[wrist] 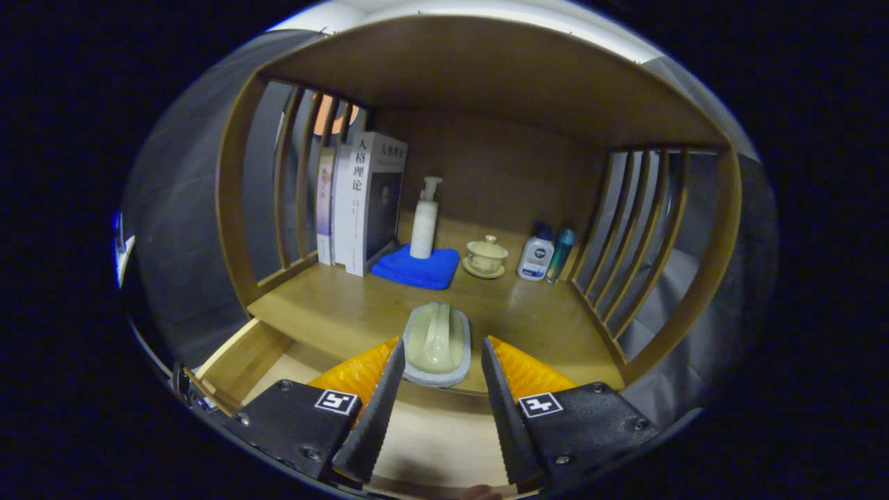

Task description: Pull open the drawer, take out the items inside it, and place them on the countertop above the cabinet.

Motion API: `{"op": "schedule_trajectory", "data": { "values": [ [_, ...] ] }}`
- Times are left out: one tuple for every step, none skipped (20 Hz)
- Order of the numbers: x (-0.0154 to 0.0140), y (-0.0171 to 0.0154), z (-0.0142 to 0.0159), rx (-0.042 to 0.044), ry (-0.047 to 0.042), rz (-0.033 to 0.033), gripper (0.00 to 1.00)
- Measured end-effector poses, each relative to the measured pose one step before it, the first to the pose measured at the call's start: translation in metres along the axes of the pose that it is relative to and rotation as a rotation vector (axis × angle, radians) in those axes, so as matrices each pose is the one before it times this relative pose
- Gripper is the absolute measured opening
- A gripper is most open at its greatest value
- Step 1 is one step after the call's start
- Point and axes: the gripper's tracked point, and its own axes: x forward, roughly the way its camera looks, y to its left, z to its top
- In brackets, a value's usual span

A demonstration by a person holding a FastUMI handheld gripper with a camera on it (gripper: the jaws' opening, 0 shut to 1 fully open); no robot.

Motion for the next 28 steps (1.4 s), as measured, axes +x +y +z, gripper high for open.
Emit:
{"op": "schedule_trajectory", "data": {
  "values": [
    [-0.01194,0.00197,-0.00208,0.00593,-0.02834,0.00921,0.71],
    [-0.01124,0.00082,-0.003,0.00608,-0.02205,0.00221,0.71],
    [-0.01349,0.00267,-0.00521,0.01383,-0.02657,0.00785,0.75],
    [-0.01166,0.00368,-0.00646,0.01838,-0.01637,0.00224,0.79],
    [-0.01103,0.00113,-0.00823,0.02063,-0.0125,0.00756,0.83],
    [-0.01051,0.00121,-0.00864,0.01497,-0.01375,-0.00203,0.87],
    [-0.0082,-0.00247,-0.00956,0.00477,-0.01078,-0.00874,0.91],
    [-0.0095,-0.00107,-0.00847,0.0041,-0.01795,-0.01414,0.95],
    [-0.00915,0.00055,-0.00836,0.00508,-0.0186,-0.00907,0.99],
    [-0.00877,0.00333,-0.00829,0.00233,-0.01398,-0.0009,1.0],
    [-0.00793,0.00302,-0.00819,0.00765,-0.0175,-0.00275,1.0],
    [-0.00848,0.00247,-0.00581,0.00784,-0.01292,-0.00495,1.0],
    [-0.0087,0.00085,-0.00596,0.01075,-0.01981,-0.00998,1.0],
    [-0.00764,0.00094,-0.00468,0.00951,-0.01726,-0.00987,1.0],
    [-0.00796,0.00176,-0.00835,0.00689,-0.01147,-0.00493,1.0],
    [-0.00423,0.00311,-0.00892,0.00168,-0.008,0.00332,1.0],
    [-0.00212,-0.00028,-0.00741,-0.00109,-0.00253,-0.00257,1.0],
    [-0.00073,-0.00096,-0.00878,-0.00261,-0.00064,-0.01175,1.0],
    [-0.00119,-0.00127,-0.00755,0.00297,-0.00256,-0.00902,1.0],
    [-0.00063,-0.00077,-0.00622,0.0103,0.00177,-0.00893,1.0],
    [0.00119,-0.00103,-0.00801,0.01572,0.00231,-0.00483,1.0],
    [0.00393,-0.00035,-0.00747,0.0193,0.00999,-0.00301,1.0],
    [0.00262,0.00059,-0.00975,0.01503,0.01895,0.00206,1.0],
    [0.00321,0.00018,-0.00703,0.01198,0.01323,0.00351,1.0],
    [0.00339,-0.00243,-0.00451,0.00612,0.01065,-0.00322,1.0],
    [0.00223,-0.00258,-0.00238,0.00099,0.00272,-0.00624,1.0],
    [0.00306,-0.00128,0.00035,0.0,-0.00659,-0.00665,1.0],
    [0.00391,-0.00074,0.00124,-0.00372,-0.00428,-0.00771,1.0]
  ]
}}
